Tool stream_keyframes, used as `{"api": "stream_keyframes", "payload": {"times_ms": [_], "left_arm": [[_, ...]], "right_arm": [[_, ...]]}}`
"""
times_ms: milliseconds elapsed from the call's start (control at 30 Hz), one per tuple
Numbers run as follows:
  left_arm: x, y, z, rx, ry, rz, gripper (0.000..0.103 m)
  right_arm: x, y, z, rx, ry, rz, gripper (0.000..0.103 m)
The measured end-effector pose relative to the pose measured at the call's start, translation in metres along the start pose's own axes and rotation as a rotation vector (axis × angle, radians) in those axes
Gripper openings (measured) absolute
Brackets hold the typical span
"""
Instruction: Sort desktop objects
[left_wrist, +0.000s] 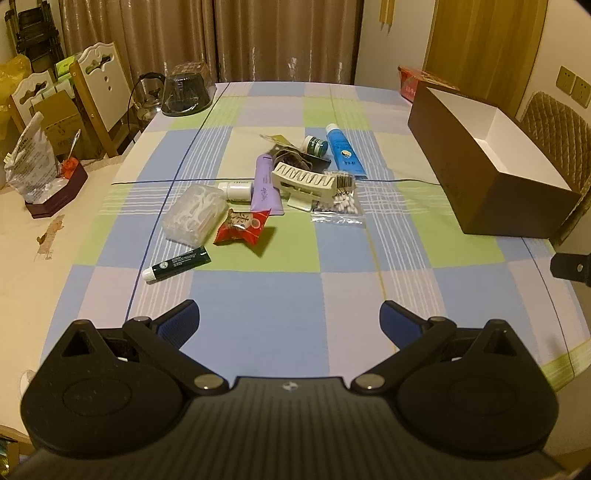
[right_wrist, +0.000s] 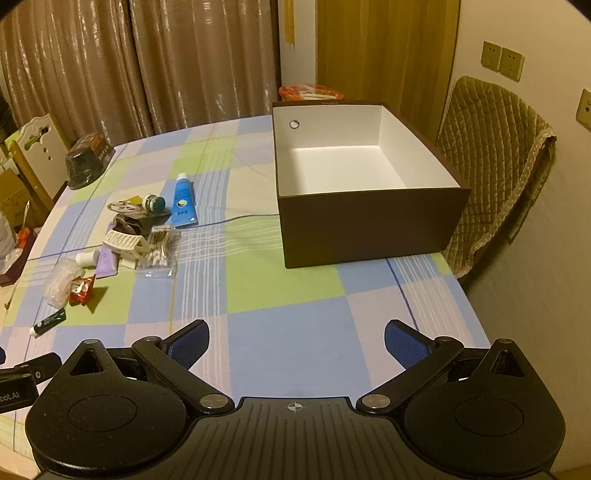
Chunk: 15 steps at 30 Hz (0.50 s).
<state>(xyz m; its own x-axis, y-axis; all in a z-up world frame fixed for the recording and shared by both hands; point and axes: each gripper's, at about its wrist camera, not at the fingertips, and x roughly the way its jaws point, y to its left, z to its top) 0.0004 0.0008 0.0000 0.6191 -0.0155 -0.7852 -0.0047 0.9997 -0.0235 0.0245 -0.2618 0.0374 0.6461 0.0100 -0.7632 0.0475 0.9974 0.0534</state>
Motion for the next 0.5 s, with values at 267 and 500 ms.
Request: {"api": "stream_keyframes", "payload": {"times_ms": [267, 500], "left_arm": [[0.0063, 0.0019, 0.007, -0.009, 0.027, -0.012, 0.102], [0.0042, -0.0025, 0.0049, -0.001, 0.016, -0.012, 0.102]], "right_arm": [[0.003, -0.001, -0.0002, -0.002, 0.008, 0.007, 0.103], [0.004, 0.0016, 0.0002, -0.006, 0.002, -0.004, 0.103]]}}
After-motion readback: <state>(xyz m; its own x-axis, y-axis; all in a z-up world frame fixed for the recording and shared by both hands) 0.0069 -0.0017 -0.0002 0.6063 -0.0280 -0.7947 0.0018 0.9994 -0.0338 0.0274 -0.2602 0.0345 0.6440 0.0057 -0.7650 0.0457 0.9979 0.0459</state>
